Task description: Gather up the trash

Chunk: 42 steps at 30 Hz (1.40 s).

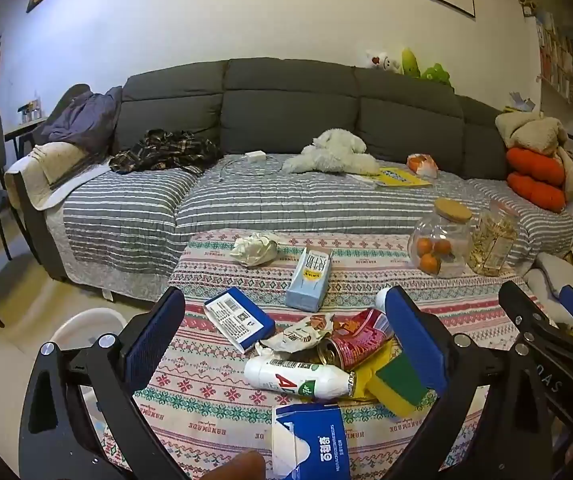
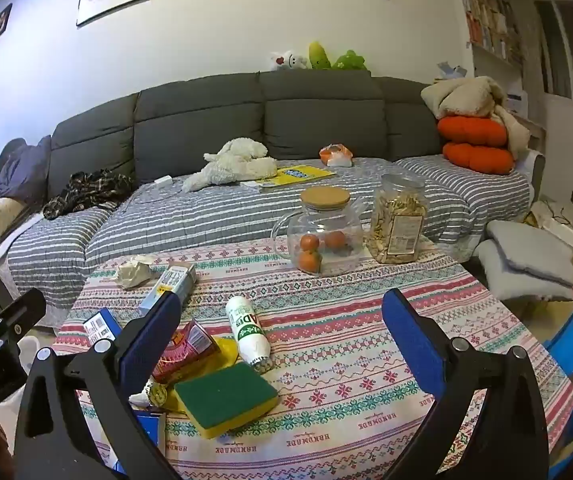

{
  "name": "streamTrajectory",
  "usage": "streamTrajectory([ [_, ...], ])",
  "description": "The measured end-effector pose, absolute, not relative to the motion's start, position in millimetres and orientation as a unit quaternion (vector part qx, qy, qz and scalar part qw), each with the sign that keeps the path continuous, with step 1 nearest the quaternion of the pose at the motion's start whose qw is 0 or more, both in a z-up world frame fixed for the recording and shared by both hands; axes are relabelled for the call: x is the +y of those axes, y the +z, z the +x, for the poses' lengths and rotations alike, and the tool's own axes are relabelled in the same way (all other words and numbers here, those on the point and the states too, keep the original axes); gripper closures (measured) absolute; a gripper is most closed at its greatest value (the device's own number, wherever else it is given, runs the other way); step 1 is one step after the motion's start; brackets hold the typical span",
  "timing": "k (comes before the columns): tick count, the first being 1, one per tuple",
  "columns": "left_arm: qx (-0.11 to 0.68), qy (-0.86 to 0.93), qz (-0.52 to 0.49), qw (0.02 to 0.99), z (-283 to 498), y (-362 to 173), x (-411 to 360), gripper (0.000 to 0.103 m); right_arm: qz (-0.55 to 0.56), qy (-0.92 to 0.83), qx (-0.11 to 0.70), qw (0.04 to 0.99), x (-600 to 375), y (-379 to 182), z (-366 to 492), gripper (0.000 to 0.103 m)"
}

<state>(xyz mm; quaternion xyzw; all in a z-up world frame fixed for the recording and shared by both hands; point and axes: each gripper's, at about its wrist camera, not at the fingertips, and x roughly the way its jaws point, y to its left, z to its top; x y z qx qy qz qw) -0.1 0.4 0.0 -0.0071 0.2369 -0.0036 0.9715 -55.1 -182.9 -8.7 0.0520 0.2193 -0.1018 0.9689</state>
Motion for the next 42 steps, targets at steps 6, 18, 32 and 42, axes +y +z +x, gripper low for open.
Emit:
streamTrajectory([
  [6, 0.241, -0.006, -0.020, 0.970, 4, 7, 2, 0.007, 0.045, -0.100, 0.189, 0.976, -179, -3, -65, 0.005],
  [18, 0.224, -0.007, -0.027, 0.974, -4, 13, 6, 0.007, 0.046, -0.103, 0.171, 0.979, -179, 4, -68, 0.005],
  [32, 0.223, -0.008, -0.026, 0.974, -6, 13, 7, 0.007, 0.046, -0.099, 0.165, 0.980, -176, 6, -72, 0.005],
  [42, 0.223, -0.009, -0.025, 0.974, -6, 12, 6, 0.007, 0.047, -0.098, 0.167, 0.980, -177, 7, -73, 0.005],
])
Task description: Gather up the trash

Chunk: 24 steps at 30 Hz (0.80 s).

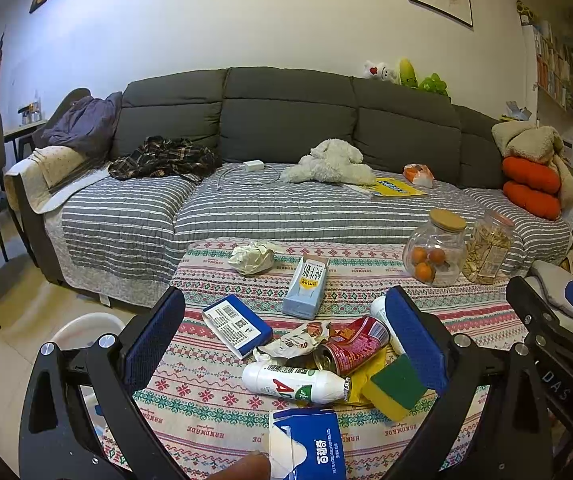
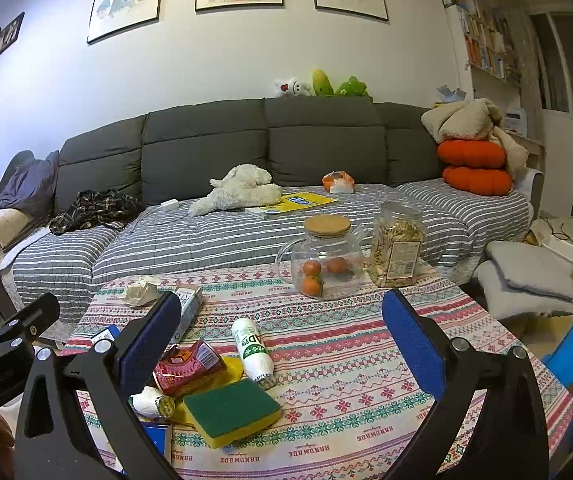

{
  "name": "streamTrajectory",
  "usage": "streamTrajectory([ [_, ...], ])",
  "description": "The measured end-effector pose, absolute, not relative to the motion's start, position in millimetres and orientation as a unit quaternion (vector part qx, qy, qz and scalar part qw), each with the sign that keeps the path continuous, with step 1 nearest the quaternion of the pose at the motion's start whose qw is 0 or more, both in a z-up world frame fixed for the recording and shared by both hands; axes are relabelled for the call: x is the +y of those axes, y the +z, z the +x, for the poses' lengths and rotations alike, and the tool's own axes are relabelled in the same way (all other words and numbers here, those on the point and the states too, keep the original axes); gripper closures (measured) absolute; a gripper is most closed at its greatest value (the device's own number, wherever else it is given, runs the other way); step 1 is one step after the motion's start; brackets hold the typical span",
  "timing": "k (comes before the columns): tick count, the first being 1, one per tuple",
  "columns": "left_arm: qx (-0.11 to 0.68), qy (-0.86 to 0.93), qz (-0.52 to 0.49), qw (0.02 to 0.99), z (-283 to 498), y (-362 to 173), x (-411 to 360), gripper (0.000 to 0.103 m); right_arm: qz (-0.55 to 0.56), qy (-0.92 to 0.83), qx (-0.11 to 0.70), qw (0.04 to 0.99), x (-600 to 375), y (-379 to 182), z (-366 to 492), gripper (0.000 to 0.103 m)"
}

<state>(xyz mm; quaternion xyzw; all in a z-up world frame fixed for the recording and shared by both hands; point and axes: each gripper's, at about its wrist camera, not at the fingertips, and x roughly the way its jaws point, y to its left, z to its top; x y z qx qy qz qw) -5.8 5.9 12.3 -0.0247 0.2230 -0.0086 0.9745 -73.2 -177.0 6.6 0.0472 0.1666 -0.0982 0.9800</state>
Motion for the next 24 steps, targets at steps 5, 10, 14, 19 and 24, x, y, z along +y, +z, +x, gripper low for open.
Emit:
streamTrajectory([
  [5, 0.223, -0.008, -0.024, 0.975, -6.0, 12.0, 5.9, 0.007, 0.048, -0.097, 0.167, 0.980, -178.1, 6.5, -74.7, 0.005],
  [10, 0.222, -0.008, -0.024, 0.975, -6.1, 11.7, 5.8, 0.007, 0.047, -0.097, 0.167, 0.980, -178.5, 6.8, -74.8, 0.005],
  [14, 0.223, -0.008, -0.024, 0.975, -6.2, 11.2, 5.7, 0.007, 0.047, -0.096, 0.170, 0.980, -178.6, 6.3, -74.9, 0.005],
  [19, 0.223, -0.008, -0.023, 0.974, -6.4, 10.7, 5.8, 0.007, 0.046, -0.097, 0.170, 0.980, -178.5, 6.1, -75.1, 0.005],
  [24, 0.223, -0.009, -0.022, 0.974, -7.6, 9.3, 6.2, 0.007, 0.047, -0.097, 0.171, 0.979, -179.5, 5.4, -75.6, 0.005],
])
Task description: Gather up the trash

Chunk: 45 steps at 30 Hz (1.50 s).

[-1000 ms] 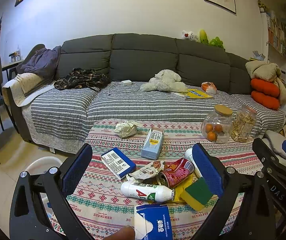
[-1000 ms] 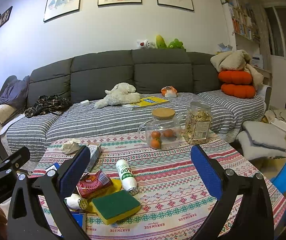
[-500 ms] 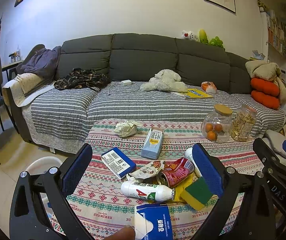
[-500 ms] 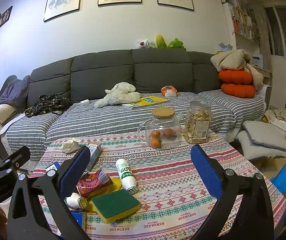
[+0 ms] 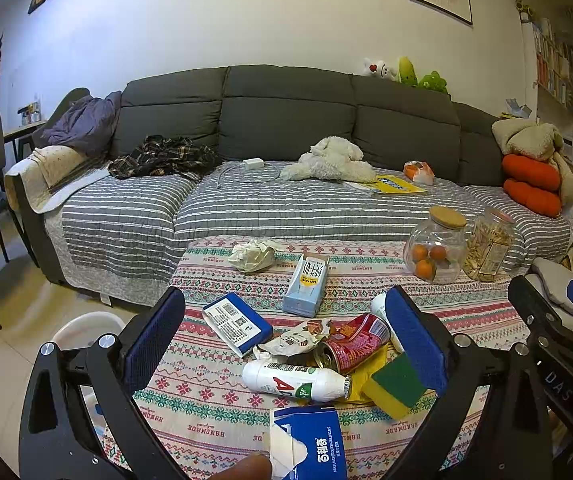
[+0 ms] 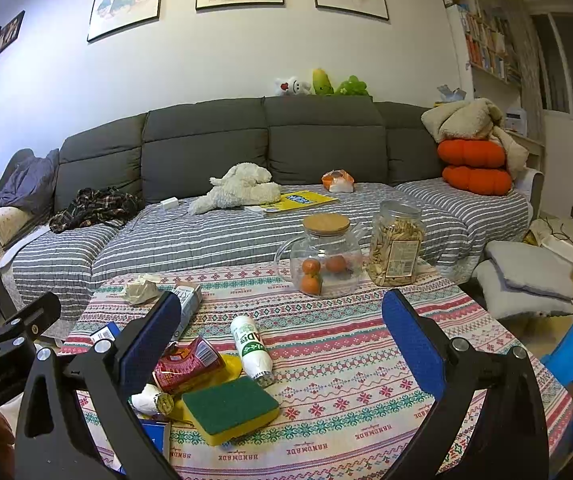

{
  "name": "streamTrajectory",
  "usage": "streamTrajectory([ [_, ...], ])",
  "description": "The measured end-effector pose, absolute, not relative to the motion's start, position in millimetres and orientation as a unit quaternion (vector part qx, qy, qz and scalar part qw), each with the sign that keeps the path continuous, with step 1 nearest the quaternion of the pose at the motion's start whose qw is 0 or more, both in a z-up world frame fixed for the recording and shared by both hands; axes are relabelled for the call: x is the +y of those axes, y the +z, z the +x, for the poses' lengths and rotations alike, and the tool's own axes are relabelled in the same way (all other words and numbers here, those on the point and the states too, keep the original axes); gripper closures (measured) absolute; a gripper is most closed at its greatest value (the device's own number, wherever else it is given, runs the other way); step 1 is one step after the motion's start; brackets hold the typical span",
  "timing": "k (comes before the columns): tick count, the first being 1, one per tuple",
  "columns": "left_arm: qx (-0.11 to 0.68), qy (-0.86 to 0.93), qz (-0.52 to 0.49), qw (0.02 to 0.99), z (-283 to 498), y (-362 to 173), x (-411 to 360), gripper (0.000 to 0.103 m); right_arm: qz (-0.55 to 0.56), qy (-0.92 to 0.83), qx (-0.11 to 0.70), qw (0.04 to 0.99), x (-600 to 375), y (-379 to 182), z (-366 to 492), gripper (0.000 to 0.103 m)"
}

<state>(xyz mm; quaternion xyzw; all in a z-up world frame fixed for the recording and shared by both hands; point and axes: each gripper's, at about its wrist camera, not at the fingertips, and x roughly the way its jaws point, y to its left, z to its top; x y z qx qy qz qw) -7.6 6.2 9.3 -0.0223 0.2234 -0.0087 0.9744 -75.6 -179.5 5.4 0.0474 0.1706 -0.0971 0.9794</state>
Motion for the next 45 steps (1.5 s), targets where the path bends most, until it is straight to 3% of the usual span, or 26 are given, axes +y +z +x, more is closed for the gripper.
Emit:
streamTrajectory([
  [31, 0.243, -0.013, -0.015, 0.970, -3, 0, 5, 0.007, 0.046, -0.098, 0.183, 0.977, -183, 1, -73, 0.005],
  [45, 0.473, -0.026, 0.013, 0.881, 41, -68, 4, 0.007, 0.111, -0.091, 0.329, 0.933, -209, -35, -38, 0.005],
])
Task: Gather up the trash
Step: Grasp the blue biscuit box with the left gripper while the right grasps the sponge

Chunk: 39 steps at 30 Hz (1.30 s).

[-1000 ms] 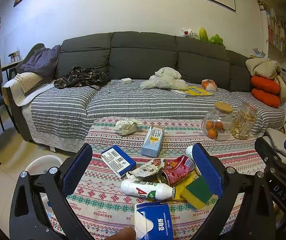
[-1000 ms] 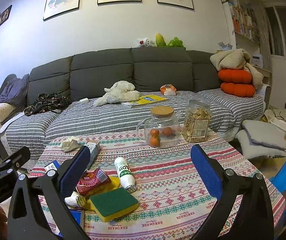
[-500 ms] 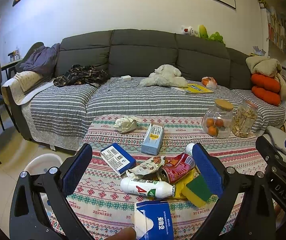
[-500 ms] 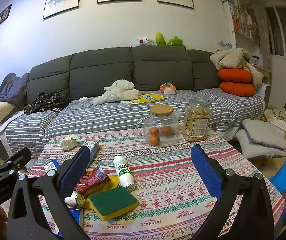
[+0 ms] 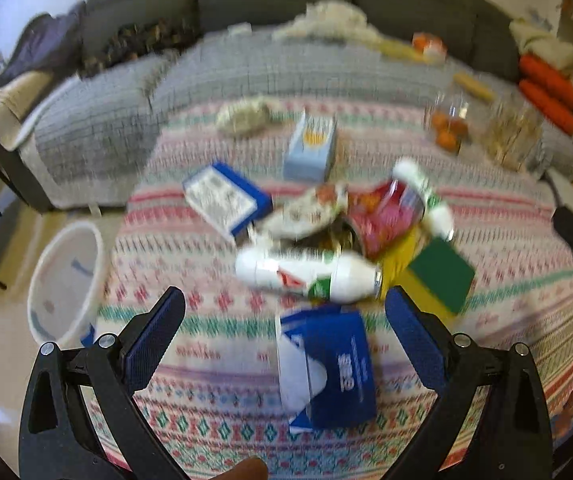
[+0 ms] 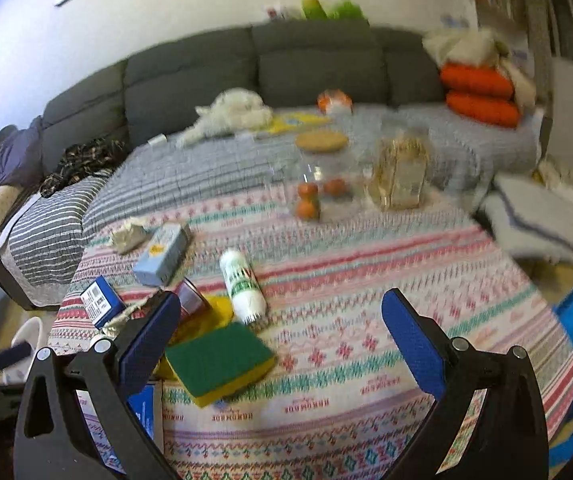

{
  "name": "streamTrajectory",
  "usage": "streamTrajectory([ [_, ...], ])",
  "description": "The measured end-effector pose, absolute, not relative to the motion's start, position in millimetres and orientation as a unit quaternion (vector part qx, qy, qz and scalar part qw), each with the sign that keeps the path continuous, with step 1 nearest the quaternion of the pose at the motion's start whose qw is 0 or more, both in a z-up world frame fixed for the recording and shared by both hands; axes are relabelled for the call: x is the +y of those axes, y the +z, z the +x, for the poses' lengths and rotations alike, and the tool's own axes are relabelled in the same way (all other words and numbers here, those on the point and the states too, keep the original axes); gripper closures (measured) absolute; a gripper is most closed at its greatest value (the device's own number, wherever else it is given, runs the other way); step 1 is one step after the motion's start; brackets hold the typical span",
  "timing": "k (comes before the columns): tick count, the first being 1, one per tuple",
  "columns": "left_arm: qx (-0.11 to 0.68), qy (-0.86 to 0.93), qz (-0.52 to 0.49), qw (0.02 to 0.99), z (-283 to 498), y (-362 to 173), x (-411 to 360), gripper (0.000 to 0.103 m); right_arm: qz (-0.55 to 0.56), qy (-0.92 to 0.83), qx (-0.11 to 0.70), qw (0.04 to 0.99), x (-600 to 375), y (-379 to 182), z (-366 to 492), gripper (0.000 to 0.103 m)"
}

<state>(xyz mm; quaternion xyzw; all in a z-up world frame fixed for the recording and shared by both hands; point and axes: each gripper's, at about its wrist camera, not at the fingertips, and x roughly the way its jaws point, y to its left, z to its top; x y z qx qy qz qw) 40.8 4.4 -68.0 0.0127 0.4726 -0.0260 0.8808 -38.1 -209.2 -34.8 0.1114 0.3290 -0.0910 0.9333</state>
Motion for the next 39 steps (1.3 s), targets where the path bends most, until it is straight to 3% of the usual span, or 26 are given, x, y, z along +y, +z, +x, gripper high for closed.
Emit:
streamTrajectory([
  [7, 0.589, -0.050, -0.016, 0.806, 49, -119, -1, 0.007, 0.151, -0.086, 0.419, 0.891, -227, -64, -23, 0.005],
  [19, 0.616, -0.036, -0.002, 0.787, 50, -148, -11, 0.007, 0.196, -0.081, 0.491, 0.845, -231, -97, -7, 0.005],
  [23, 0.609, -0.034, 0.015, 0.792, 45, -151, -15, 0.014, 0.211, -0.082, 0.508, 0.831, -229, -106, 1, 0.005],
  [26, 0.597, -0.039, 0.021, 0.801, 40, -147, -17, 0.033, 0.224, -0.078, 0.519, 0.821, -225, -114, 6, 0.005],
  [39, 0.523, -0.073, 0.017, 0.849, 6, -91, 3, 0.035, 0.417, -0.023, 0.534, 0.735, -217, -153, 15, 0.005],
])
